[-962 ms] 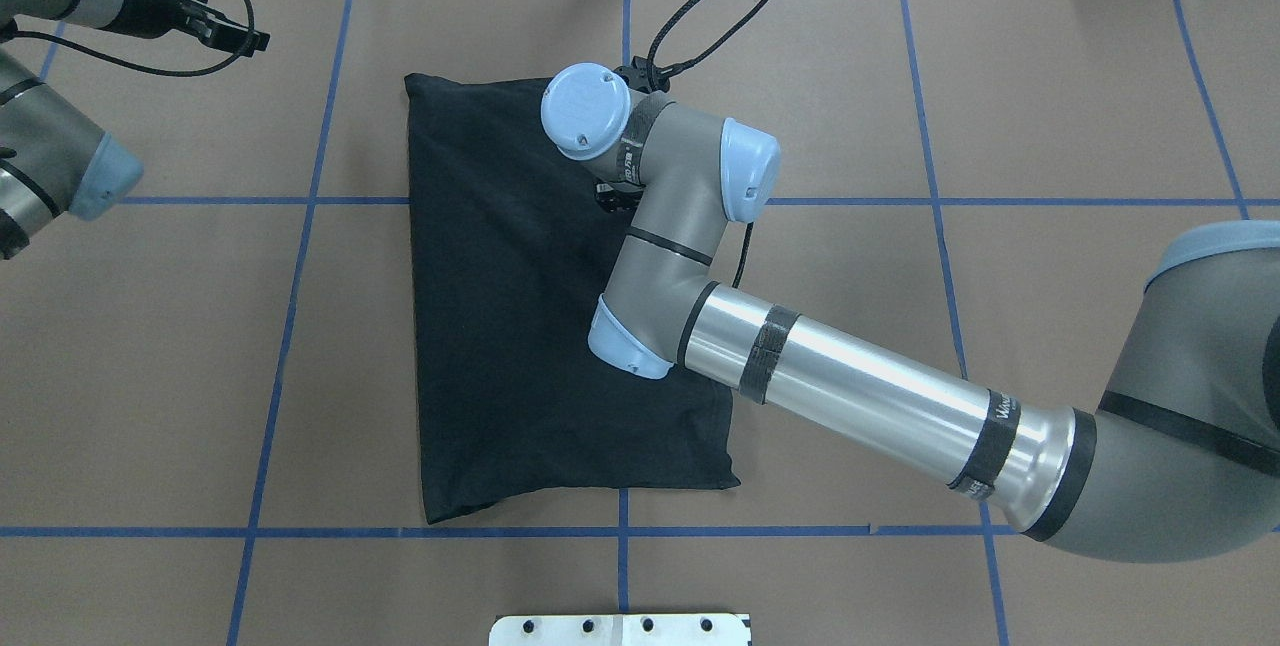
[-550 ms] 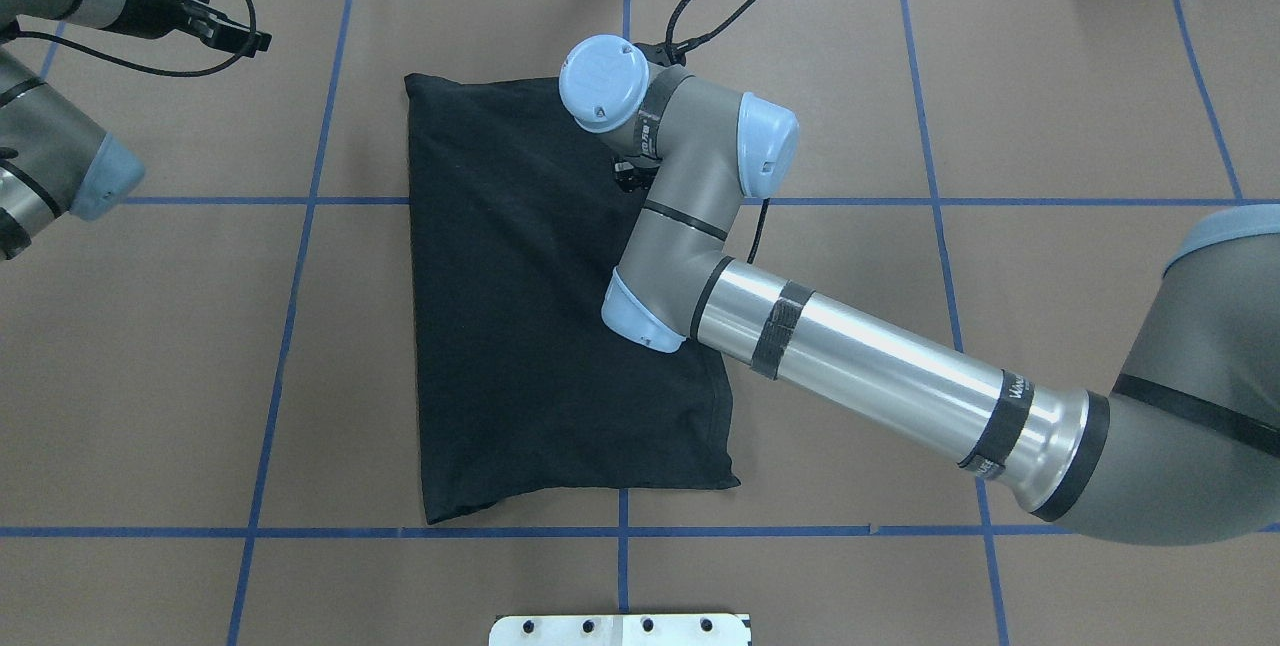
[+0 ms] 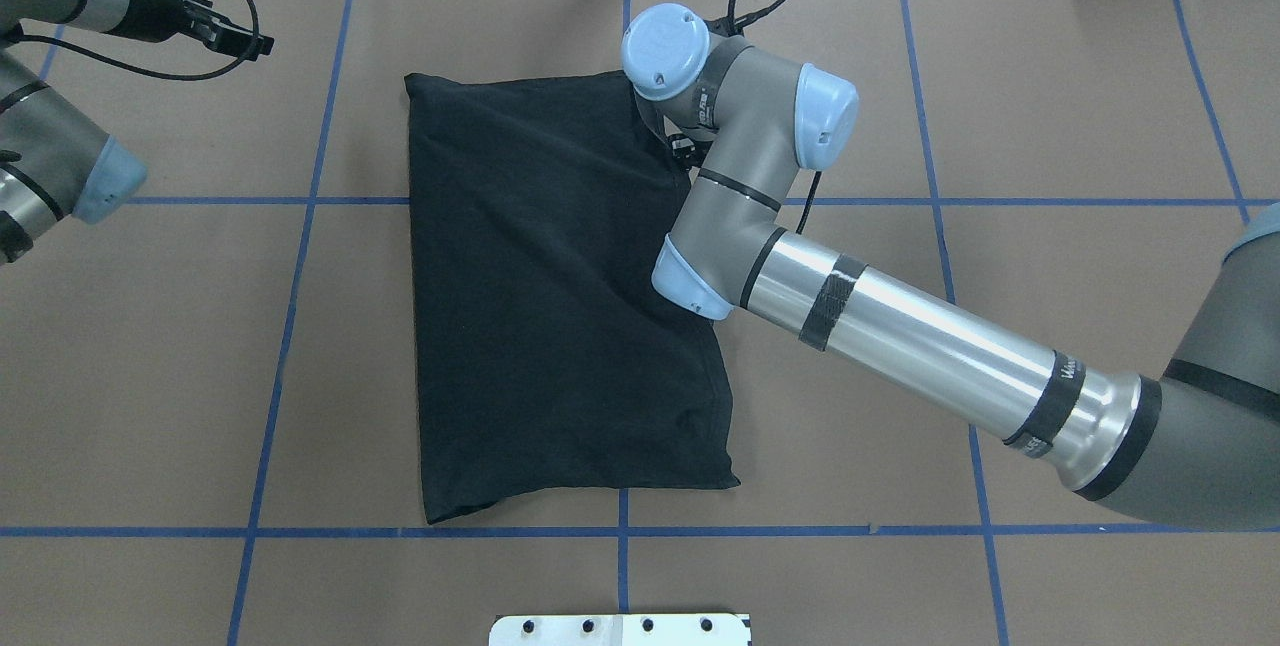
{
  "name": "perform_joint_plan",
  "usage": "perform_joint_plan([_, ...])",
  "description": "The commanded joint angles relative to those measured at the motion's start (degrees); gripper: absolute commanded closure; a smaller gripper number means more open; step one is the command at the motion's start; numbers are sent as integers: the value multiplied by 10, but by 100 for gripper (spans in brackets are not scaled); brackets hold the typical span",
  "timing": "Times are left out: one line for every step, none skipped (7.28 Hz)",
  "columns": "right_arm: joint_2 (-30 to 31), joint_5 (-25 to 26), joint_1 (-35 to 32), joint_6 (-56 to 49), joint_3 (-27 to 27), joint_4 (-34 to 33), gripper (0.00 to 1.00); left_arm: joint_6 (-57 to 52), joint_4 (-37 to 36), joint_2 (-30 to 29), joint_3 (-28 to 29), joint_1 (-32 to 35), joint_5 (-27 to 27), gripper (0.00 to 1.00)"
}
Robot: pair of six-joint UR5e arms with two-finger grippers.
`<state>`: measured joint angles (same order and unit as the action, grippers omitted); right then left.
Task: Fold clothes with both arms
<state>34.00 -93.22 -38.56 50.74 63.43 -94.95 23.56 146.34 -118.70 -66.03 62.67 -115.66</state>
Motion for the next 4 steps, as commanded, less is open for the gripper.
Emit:
perform_joint_plan([4,-35,-24,-5,55,-16,0,8,-5,0,-9,0,-1,0])
perform_joint_plan([6,-46,-25,4,83,-11,0,68,-11,0,-36,-1,-7,0])
perform_joint_plan([35,-55,-25,15,136,-8,0,127,-10,1,-59,-3,-25,0])
perform_joint_plan([90,-65,-25,22,223,-8,0,172,-10,17,-100,-21,-25,0])
